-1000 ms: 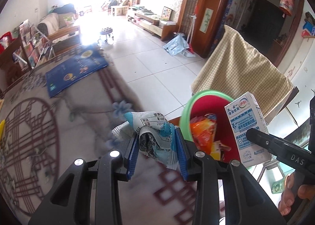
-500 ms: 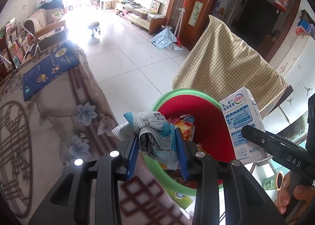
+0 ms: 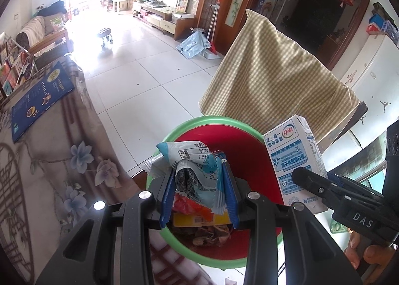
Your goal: Collect trash
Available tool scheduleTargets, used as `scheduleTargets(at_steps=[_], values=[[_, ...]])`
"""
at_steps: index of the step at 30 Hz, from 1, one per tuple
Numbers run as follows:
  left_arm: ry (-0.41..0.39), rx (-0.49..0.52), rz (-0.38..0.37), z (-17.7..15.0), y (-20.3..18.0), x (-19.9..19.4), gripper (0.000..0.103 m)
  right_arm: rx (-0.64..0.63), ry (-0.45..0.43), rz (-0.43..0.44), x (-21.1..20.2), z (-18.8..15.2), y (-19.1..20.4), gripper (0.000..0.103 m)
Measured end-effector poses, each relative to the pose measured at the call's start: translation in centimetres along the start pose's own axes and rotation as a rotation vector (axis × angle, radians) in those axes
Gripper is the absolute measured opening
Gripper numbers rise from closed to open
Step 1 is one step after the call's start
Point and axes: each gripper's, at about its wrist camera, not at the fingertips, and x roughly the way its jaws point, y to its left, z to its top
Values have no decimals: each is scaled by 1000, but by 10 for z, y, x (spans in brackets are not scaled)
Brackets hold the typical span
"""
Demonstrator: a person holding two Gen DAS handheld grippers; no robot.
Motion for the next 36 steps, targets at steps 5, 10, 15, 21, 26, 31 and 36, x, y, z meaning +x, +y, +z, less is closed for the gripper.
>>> scheduleTargets(at_steps=[5, 10, 15, 21, 26, 31, 36], values=[[12, -11, 0, 2, 0, 7, 36, 7, 3, -4, 1, 2, -5, 38], [19, -21, 0, 2, 2, 11, 40, 11, 5, -5, 2, 2, -5, 38], [8, -32, -8, 3, 5, 9, 61, 31, 5, 1, 3, 3, -8, 44], [-28, -50, 18, 3, 16, -2, 73, 24, -9, -4, 1, 3, -3, 49], [-86, -83, 51, 4, 33, -23, 81, -26, -34, -19, -4, 1, 14, 56], [-184, -128, 108, 4, 56, -54, 91, -105, -108, -5, -15, 0, 44, 83], [-337, -180, 201, -3, 87, -102, 95, -194, -235, 40, -28, -2, 82, 98]])
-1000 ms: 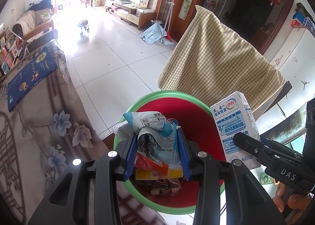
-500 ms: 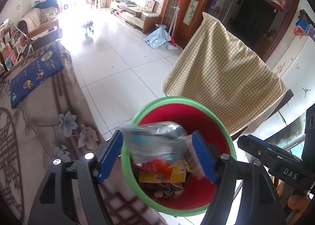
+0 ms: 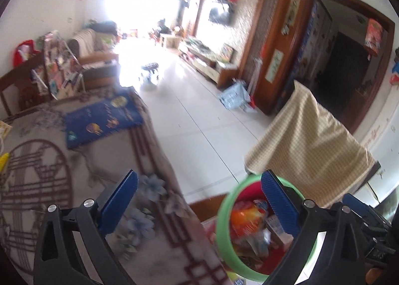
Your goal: Collect trash
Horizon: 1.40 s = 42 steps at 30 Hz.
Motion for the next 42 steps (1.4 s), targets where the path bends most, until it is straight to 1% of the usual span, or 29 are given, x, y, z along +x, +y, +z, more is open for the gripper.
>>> scheduleTargets(at_steps=[2, 3, 4, 6, 7, 8, 9, 10, 11, 12, 13, 14, 15, 18, 21, 24, 26, 28, 31, 36, 42], values=[[-60, -10, 41, 3, 16, -17, 95, -43, -50, 13, -3, 3, 18, 98], [-84, -10, 65, 4, 23, -26, 95, -70, -98, 17, -6, 4, 32, 98], [-101, -8, 83, 6, 29, -33, 95, -82, -126, 16, -8, 3, 40, 98], [-138, 4, 114, 8, 42, -49, 95, -108, -207, 20, -12, 4, 62, 98], [-168, 10, 142, 8, 50, -59, 95, -115, -252, 27, -16, 2, 71, 98], [-197, 14, 166, 9, 58, -68, 95, -122, -322, 25, -21, 0, 85, 98], [-224, 17, 180, 9, 65, -76, 95, -127, -367, 20, -25, -2, 93, 98], [-255, 20, 194, 9, 72, -85, 95, -138, -427, 13, -29, -6, 106, 98], [-283, 22, 206, 10, 80, -93, 95, -152, -462, -2, -31, -7, 116, 98], [-305, 21, 214, 11, 87, -100, 95, -186, -488, -34, -32, -8, 131, 98], [-324, 16, 217, 14, 97, -108, 95, -220, -496, -65, -30, -9, 145, 98], [-335, 9, 216, 16, 108, -115, 95, -255, -490, -105, -27, -11, 164, 98], [-342, 4, 214, 18, 119, -122, 95, -272, -478, -120, -25, -14, 177, 98], [-363, -14, 194, 20, 147, -140, 95, -275, -435, -90, -20, -25, 208, 98], [-356, -15, 199, 19, 174, -151, 95, -250, -391, -100, -13, -36, 238, 98], [-331, -17, 267, 13, 202, -157, 95, -260, -374, -116, -10, -49, 267, 98], [-334, -19, 335, 7, 219, -162, 95, -255, -366, -120, -9, -55, 282, 98], [-344, -9, 356, 3, 234, -170, 95, -236, -349, -116, -7, -60, 295, 98], [-329, -19, 359, 0, 250, -177, 95, -218, -340, -116, -6, -66, 308, 98], [-318, -76, 358, -6, 272, -187, 95, -216, -341, -126, -12, -75, 325, 98], [-297, -65, 329, -13, 274, -191, 95, -210, -329, -141, -18, -85, 331, 98]])
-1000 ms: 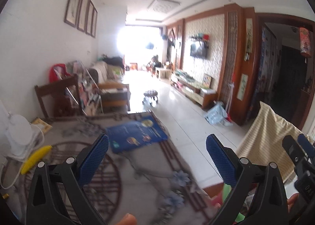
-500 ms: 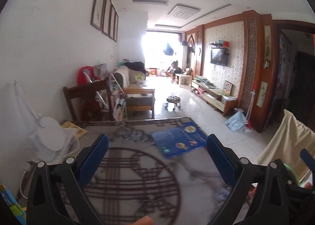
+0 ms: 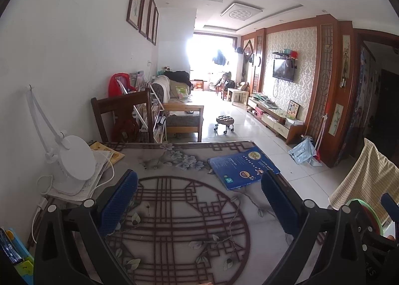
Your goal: Collect trash
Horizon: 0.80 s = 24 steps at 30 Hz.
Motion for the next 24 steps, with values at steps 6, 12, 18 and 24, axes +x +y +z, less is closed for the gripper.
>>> scheduleTargets(at_steps=[6, 12, 18, 24], values=[[12, 2, -31, -3, -2, -6, 95, -5, -5, -13, -9, -1, 4, 98], [32, -14, -42, -4, 5, -7, 95, -4, 4, -19, -14, -2, 7, 98], [42, -17, -38, -8, 12, -10, 95, -7, 8, -11, -16, -3, 10, 98], [51, -25, -31, -8, 18, -10, 95, -26, 17, 10, -18, -3, 18, 98]])
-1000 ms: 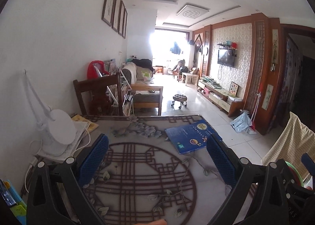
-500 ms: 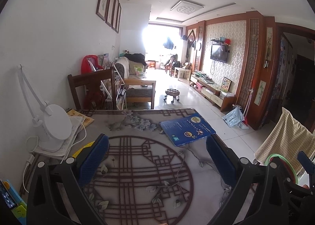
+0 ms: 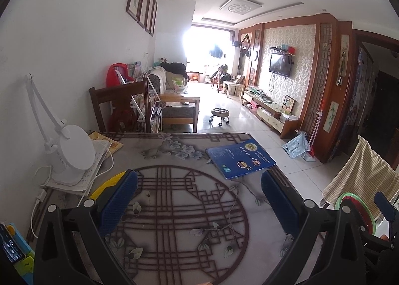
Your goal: Collect trash
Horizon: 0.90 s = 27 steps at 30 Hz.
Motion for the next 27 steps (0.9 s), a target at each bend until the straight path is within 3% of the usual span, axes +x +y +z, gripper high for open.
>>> scheduleTargets(at_steps=[27], values=[[23, 1, -5, -2, -1, 9, 95, -6, 26, -15, 10, 0, -6, 98]])
